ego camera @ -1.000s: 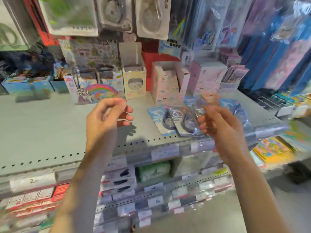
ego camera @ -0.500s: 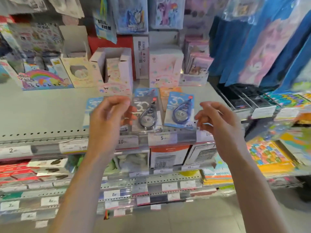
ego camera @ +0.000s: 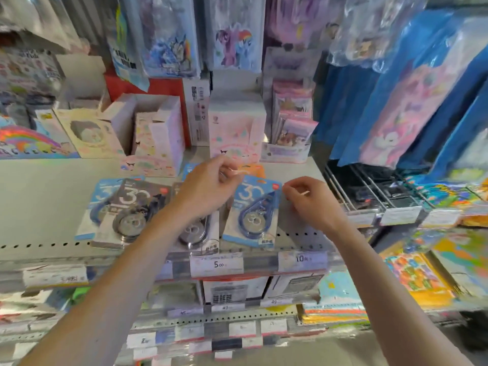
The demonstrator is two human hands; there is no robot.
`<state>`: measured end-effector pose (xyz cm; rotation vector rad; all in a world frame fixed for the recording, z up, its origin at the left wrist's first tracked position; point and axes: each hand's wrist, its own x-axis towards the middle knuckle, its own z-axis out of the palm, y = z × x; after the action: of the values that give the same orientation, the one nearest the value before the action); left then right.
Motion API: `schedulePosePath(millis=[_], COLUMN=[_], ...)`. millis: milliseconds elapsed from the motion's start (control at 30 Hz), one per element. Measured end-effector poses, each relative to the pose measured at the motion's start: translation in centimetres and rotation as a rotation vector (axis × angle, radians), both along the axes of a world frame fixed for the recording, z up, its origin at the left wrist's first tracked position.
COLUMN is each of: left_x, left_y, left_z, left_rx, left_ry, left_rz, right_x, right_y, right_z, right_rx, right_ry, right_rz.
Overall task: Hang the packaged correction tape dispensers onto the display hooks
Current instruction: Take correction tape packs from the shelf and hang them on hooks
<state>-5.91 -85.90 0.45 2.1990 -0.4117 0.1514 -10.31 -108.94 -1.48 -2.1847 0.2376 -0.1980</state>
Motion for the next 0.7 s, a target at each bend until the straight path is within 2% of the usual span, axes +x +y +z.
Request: schedulePosePath(millis=[133, 233, 400, 533, 700], left_x=[2.4, 2.9, 3.0, 3.4, 2.7], left_y=[-0.8, -1.0, -1.0, -1.0, -0.4], left_z=[-0.6, -0.7, 0.3, 1.7, 1.0], left_rx=[0.393, 0.413, 0.082, -0.333, -0.52], left_ry=[-0.063, -0.051, 0.056, 0.175, 0.287], left_rz=[-0.061, -0.07, -0.059, -0.084, -0.178], right_x=[2.1, 2.4, 2.5, 3.6, 4.8], right_y=[0.4, 0.5, 1.0, 1.4, 2.7], right_z=[-0.5, -0.5, 1.1, 3.5, 5.2], right_rx=[-0.051, 0.011, 0.517, 0.606, 0.67], right_ry=[0.04, 0.033, -0.007, -0.109, -0.219], right_rz=[0.017, 0.022, 0.037, 0.078, 0.058])
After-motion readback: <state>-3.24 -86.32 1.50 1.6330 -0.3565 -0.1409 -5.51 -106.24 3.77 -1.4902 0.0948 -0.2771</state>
